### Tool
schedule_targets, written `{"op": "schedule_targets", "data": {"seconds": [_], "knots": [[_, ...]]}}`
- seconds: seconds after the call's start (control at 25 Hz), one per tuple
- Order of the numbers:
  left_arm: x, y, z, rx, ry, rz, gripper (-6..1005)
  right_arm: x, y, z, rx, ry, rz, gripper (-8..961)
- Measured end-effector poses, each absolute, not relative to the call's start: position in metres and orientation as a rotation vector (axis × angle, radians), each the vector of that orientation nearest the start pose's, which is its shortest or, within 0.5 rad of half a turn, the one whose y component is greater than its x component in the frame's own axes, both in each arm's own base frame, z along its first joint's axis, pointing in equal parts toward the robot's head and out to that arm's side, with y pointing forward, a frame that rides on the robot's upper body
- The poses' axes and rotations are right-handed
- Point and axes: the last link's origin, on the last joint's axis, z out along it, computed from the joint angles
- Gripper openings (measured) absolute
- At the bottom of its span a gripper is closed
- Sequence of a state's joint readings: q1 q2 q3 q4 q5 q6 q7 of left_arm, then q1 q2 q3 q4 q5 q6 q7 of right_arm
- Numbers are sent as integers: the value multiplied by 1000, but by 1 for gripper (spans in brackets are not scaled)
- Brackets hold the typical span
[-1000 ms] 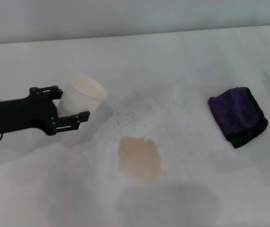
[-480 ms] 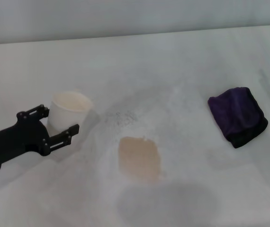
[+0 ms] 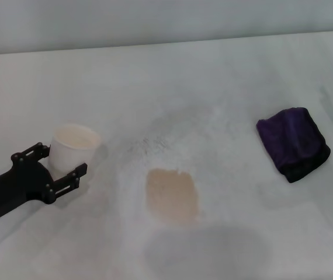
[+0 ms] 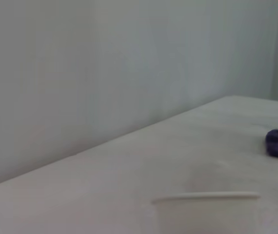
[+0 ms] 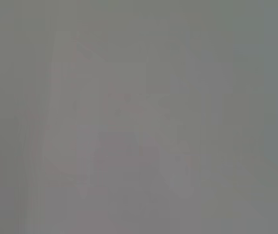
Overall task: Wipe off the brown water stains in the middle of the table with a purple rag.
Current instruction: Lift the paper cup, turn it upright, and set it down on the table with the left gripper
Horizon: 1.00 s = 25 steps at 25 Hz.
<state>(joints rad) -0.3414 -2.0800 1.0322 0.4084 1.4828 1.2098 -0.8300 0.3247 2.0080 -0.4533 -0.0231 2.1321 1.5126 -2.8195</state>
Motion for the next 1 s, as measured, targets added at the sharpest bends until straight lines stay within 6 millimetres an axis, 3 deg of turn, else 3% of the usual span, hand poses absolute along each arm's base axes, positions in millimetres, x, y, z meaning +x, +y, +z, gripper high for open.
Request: {"op": "schedule_targets", "data": {"seconds": [0.48,1.0], "knots": [[-333,277,-65,-2444,-524,-547,723,369,279,55,-1510,407,770,742],[-341,266,-64,-2390,-492,-543,726,368,284,53,-1531,413,757,742]]}}
